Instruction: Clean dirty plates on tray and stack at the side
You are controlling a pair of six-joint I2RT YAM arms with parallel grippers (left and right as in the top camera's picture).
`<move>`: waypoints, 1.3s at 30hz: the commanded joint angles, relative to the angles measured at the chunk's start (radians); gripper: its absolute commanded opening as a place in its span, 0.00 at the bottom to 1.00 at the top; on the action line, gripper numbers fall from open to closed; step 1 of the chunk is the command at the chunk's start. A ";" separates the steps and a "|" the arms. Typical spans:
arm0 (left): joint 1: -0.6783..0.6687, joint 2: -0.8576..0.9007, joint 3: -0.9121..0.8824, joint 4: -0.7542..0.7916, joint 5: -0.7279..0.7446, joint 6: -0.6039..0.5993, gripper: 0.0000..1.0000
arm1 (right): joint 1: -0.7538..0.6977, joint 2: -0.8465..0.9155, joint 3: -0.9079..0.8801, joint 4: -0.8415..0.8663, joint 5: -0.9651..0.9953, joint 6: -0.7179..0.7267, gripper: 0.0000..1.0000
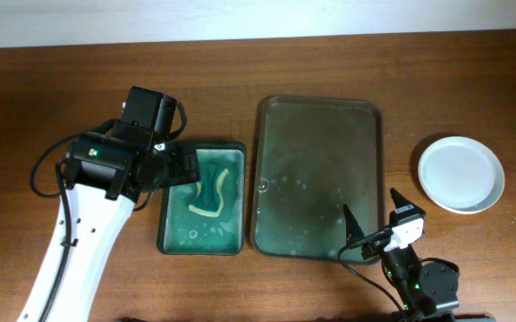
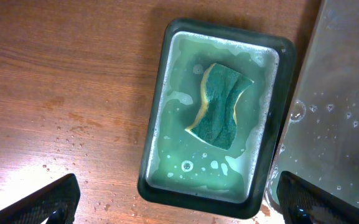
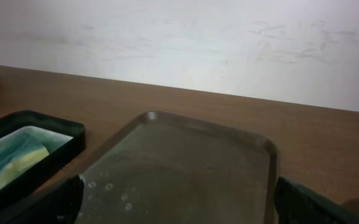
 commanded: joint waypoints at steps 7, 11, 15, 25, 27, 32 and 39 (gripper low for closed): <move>0.003 -0.338 -0.270 0.310 -0.151 0.017 1.00 | -0.005 -0.005 -0.005 -0.006 0.008 -0.006 0.98; 0.051 -0.625 -0.656 0.674 -0.128 0.020 1.00 | -0.005 -0.005 -0.005 -0.006 0.008 -0.006 0.98; 0.108 -0.864 -0.957 0.921 -0.085 0.042 0.99 | -0.005 -0.005 -0.005 -0.006 0.008 -0.006 0.99; 0.184 -1.403 -1.379 1.208 -0.054 0.114 0.99 | -0.005 -0.005 -0.005 -0.006 0.008 -0.006 0.98; 0.197 -1.394 -1.402 1.246 -0.055 0.114 0.99 | -0.005 -0.005 -0.005 -0.006 0.008 -0.006 0.98; 0.198 -1.401 -1.508 1.248 -0.048 0.113 1.00 | -0.005 -0.005 -0.005 -0.006 0.008 -0.006 0.98; 0.199 -1.401 -1.507 1.260 -0.044 0.117 0.99 | -0.005 -0.005 -0.005 -0.006 0.008 -0.006 0.98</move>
